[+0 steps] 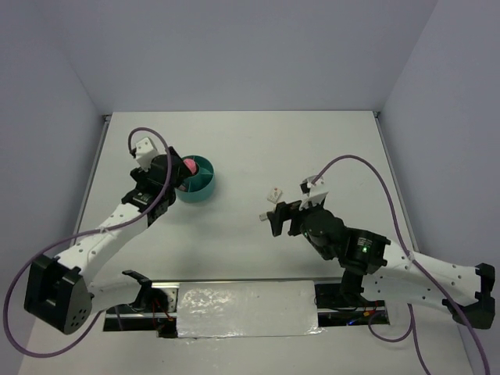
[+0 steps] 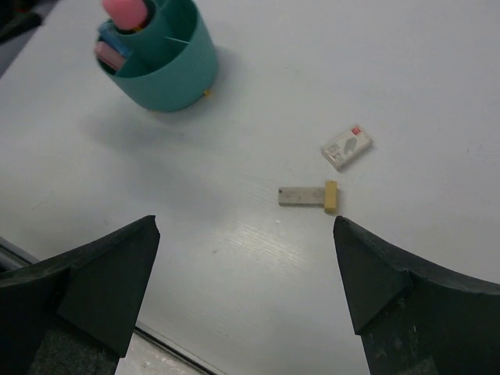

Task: Sort the stationery into containers
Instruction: Place the stationery in the storage box, then pick up the stationery from the center of the board.

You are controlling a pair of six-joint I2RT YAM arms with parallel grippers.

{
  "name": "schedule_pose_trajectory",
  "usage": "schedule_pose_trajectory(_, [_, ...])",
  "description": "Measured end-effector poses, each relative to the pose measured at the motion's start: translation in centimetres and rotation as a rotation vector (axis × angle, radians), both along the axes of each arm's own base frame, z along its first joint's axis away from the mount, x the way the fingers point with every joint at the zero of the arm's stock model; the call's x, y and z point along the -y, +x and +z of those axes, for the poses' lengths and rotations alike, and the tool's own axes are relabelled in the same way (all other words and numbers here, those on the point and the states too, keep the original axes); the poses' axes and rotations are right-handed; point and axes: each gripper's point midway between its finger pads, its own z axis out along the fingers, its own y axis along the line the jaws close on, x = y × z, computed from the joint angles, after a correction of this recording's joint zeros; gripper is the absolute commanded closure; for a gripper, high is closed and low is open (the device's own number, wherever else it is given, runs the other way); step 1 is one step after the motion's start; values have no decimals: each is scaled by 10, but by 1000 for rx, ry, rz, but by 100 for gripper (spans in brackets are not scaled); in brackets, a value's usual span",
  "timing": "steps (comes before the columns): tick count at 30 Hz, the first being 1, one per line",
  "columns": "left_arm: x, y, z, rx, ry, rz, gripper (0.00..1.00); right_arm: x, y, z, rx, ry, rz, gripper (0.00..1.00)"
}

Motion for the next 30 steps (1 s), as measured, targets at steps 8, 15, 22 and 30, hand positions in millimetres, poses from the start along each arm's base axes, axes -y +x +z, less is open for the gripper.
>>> schedule_pose_trajectory(8, [-4,-39,56,71,-64,-69,1,40,53,-56,-214,-42,-248,4])
schedule_pose_trajectory(15, [20,-75,86,56,-55,-344,1,44,76,-123,-441,-154,-358,18])
schedule_pose_trajectory(22, [33,-118,65,7,-6,-579,1,16,105,-162,-566,-188,-404,21])
schedule_pose_trajectory(30, [38,-145,65,66,-2,-678,1,-7,157,-188,-627,-178,-482,31])
